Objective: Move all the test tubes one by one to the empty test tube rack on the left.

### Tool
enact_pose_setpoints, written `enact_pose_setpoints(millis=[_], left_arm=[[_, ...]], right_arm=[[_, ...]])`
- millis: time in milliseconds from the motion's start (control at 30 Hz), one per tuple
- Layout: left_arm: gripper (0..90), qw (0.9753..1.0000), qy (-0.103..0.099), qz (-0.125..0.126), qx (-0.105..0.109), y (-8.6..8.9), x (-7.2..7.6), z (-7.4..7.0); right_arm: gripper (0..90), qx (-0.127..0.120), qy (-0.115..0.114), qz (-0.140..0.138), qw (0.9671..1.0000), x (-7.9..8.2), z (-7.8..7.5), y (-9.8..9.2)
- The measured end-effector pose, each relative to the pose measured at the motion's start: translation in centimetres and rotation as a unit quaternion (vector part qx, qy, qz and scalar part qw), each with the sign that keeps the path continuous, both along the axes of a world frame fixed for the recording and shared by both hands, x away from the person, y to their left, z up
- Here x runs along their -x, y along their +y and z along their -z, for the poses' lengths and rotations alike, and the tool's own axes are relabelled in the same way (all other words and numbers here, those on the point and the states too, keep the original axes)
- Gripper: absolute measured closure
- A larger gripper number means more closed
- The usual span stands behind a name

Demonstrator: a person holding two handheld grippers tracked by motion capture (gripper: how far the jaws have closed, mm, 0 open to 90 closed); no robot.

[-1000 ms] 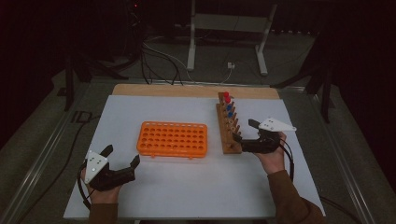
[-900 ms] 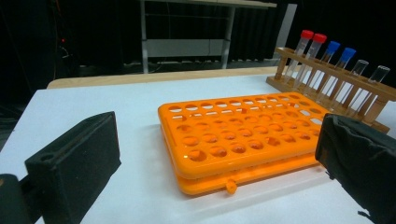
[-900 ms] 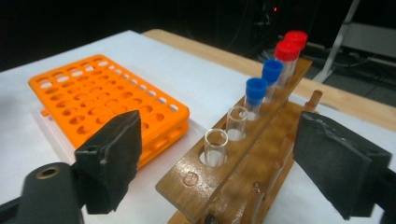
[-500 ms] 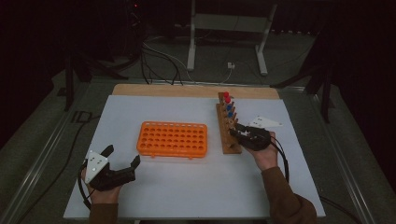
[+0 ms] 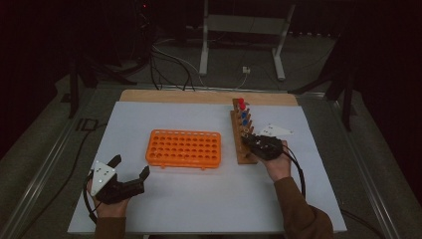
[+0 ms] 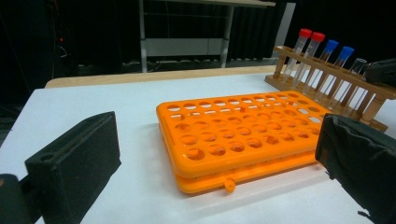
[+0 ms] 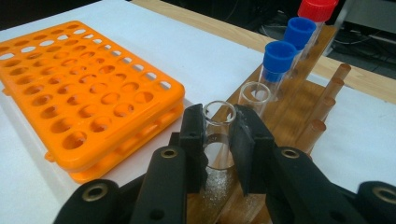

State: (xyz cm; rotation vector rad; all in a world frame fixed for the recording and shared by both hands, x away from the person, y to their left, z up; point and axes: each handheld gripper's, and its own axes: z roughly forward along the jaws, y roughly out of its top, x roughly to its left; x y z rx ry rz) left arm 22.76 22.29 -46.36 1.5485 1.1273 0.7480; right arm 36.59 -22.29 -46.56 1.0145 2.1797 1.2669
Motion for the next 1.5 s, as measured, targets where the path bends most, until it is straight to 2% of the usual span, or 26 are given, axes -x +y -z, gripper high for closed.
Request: enact_pose_setpoints(millis=[133, 300, 567, 867, 1267, 1500], left_arm=[[0.6, 1.0000, 0.000, 0.000, 0.000, 0.0, 0.0, 0.0], [0.6, 1.0000, 0.001, 0.000, -0.001, 0.0, 0.0, 0.0], [0.6, 1.0000, 0.001, -0.001, -0.001, 0.0, 0.0, 0.0], [0.6, 1.0000, 0.004, -0.003, -0.007, 0.0, 0.2, 0.0], [0.6, 0.9998, 0.011, 0.006, -0.017, -0.4, 0.1, 0.0], [0.6, 0.9996, 0.020, 0.016, -0.014, -0.7, -0.2, 0.1]], right_arm=[[71.4, -0.007, 0.002, 0.007, 1.0000, -0.1, 0.1, 0.0], [75.3, -0.009, 0.000, 0.014, 0.9999, 0.0, 0.1, 0.4], [75.9, -0.005, -0.004, 0.017, 0.9998, 0.2, -0.1, 0.4], [75.9, -0.007, 0.001, 0.016, 0.9998, 0.2, -1.5, 0.1], [76.0, -0.017, 0.010, 0.010, 0.9998, 0.1, -3.2, -0.6], [76.0, -0.019, 0.002, 0.004, 0.9998, 0.1, -4.5, -0.6]])
